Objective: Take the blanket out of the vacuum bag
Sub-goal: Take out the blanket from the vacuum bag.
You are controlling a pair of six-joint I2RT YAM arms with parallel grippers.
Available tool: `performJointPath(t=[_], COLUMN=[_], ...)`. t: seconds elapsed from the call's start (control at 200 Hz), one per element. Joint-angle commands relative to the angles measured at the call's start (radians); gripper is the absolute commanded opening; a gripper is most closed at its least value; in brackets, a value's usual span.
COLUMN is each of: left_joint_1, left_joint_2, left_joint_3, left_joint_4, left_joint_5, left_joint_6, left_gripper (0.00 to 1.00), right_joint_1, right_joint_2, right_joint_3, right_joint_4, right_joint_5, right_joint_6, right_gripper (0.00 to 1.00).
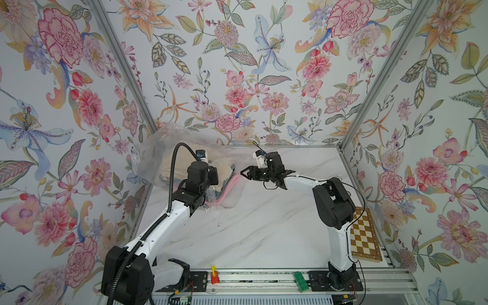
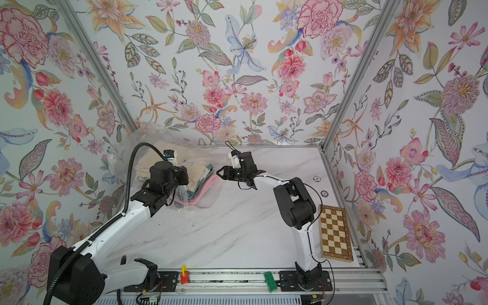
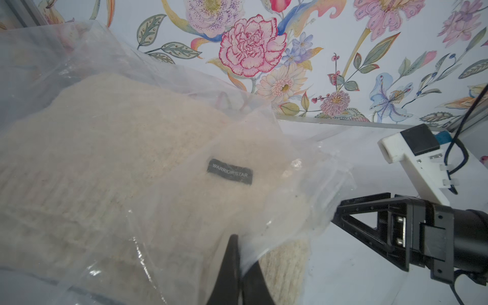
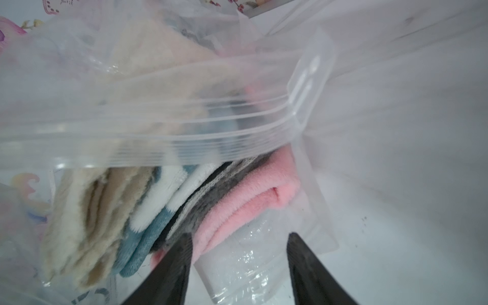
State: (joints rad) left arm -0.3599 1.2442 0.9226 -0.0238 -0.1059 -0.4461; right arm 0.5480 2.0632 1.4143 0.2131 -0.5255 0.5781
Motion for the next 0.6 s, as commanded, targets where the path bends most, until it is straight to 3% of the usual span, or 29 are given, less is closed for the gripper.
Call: performJointPath(t=[0.0, 0.085, 0.25, 0.39, 0.59], left_joint_1=[0.007, 0.008, 0.016, 0.016, 0.018], left_joint_2=[0.024, 0.037, 0.059, 0.069, 0.052], left_joint_3=[0.002, 0.027, 0.068, 0.074, 0.042], left_joint_4=[0.076, 0.069, 0.068, 0.073, 0.098], left_joint_5=[0.07, 0.068, 0.106, 0.114, 0.107], left_joint_6=[-0.011, -0.001, 0.007, 0.01, -0.002], left_gripper=[0.0, 0.0, 0.0, 0.0, 0.0], right_joint_1=[0.047, 0.067, 0.092, 0.159, 0.175], right_joint_2=[-0.085, -0.108, -0.069, -0.041, 0.002], right_joint_3=[-0.049, -0.098, -0.195, -0.16, -0.09], right_joint_4=[0.056, 0.188, 0.593, 0.599, 0.514], right_joint_5=[-0.005, -0.034, -0.04, -0.006, 0.008], right_joint_6=[0.025, 0.124, 0.456, 0.502, 0.506], right_gripper=[0.61, 0.62, 0.7, 0.69, 0.69])
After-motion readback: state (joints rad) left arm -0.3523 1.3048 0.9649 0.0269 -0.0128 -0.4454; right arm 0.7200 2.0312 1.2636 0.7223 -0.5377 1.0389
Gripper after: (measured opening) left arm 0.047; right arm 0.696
